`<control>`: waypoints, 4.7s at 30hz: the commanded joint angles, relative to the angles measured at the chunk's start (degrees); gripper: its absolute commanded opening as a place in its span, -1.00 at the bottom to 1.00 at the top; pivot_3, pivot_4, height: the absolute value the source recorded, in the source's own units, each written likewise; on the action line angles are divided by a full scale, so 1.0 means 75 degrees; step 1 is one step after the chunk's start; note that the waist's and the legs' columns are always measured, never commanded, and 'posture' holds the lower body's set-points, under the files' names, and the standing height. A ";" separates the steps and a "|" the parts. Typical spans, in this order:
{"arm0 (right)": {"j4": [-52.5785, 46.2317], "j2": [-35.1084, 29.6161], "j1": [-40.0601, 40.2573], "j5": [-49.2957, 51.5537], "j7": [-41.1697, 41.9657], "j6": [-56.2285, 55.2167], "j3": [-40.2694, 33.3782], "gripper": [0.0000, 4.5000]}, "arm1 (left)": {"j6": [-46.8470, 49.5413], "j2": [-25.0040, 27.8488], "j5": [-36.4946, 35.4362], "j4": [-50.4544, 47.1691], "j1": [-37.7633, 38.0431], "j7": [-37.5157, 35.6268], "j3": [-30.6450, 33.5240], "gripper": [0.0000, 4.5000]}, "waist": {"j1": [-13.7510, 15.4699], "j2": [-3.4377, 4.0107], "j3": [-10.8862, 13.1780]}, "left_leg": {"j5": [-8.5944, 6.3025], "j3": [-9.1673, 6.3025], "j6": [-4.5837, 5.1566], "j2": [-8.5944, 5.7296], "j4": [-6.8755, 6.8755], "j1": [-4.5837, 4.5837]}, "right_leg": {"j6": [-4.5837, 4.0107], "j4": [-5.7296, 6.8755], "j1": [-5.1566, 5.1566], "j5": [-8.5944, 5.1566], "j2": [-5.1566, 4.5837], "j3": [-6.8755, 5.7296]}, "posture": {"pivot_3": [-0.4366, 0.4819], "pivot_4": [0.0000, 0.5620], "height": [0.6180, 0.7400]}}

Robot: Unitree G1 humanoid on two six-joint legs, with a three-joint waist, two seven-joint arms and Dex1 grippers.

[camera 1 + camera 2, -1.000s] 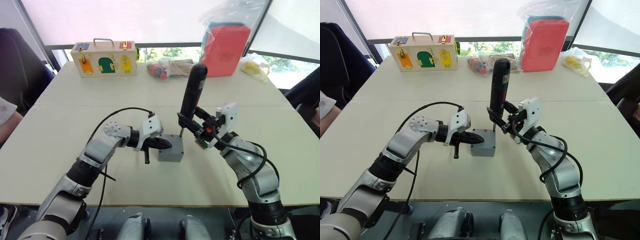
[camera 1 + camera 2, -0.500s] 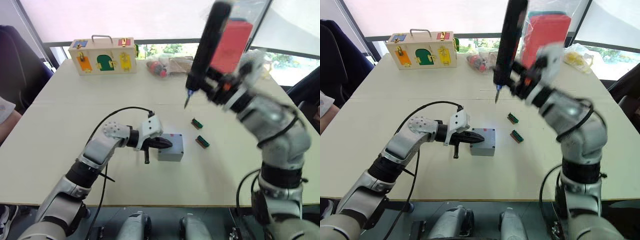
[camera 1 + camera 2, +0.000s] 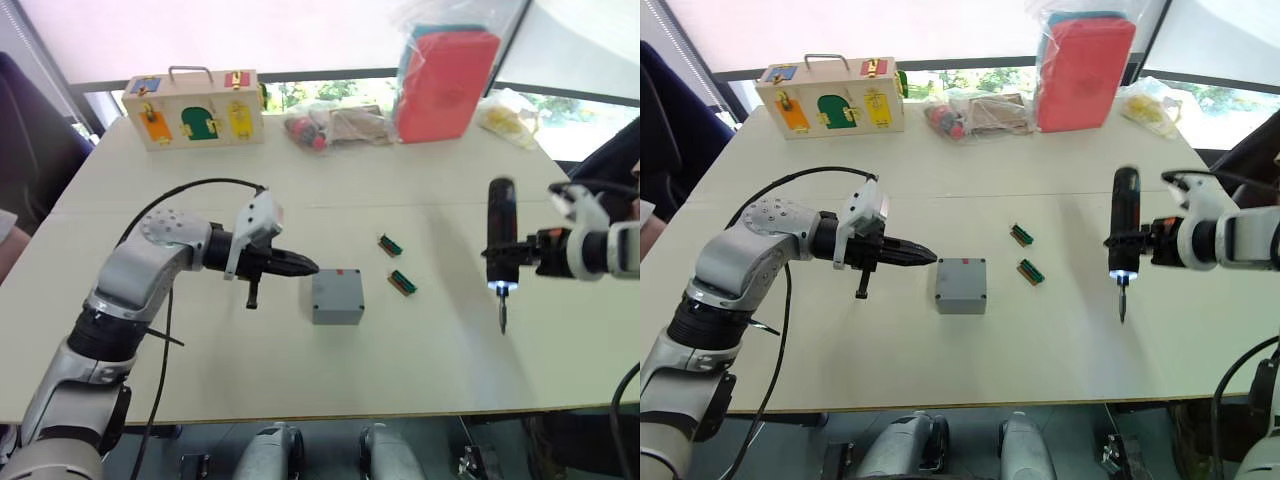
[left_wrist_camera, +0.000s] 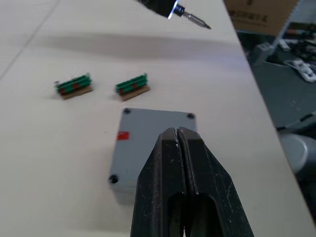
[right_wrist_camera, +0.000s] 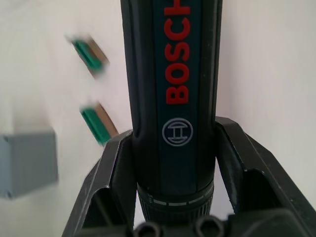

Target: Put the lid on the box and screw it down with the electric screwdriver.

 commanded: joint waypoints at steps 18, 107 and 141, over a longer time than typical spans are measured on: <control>0.0975 0.0549 -0.0808 -0.0736 -0.0036 0.0049 0.1320 0.33 | -0.0274 0.0278 0.0327 -0.0669 0.0744 0.0664 -0.0085 -1.00 | 0.0077 0.0017 0.0022 | -0.0015 0.0001 0.0030 0.0013 0.0073 0.0007 | 0.0011 0.0012 0.0032 0.0007 0.0013 0.0004 | -0.05 -0.47 1.00; -0.5265 0.2612 0.1641 -0.6547 0.5179 -0.6189 0.3402 0.98 | -0.1000 -0.1545 0.2151 0.1982 0.0174 0.1725 -0.0793 -1.00 | 0.0247 0.0002 0.0023 | -0.0008 -0.0022 0.0010 0.0008 0.0098 0.0010 | 0.0041 0.0036 0.0036 0.0029 0.0027 -0.0011 | -0.05 -0.47 1.00; 0.0941 0.3880 -0.0941 -0.7039 0.4563 -0.8270 0.1664 0.90 | 0.0008 -0.1325 0.0630 0.1458 -0.0294 0.1617 0.0621 -1.00 | 0.0213 0.0001 0.0023 | 0.0028 -0.0021 -0.0050 0.0007 0.0091 0.0014 | 0.0042 0.0042 0.0036 0.0029 0.0054 -0.0013 | -0.05 -0.47 1.00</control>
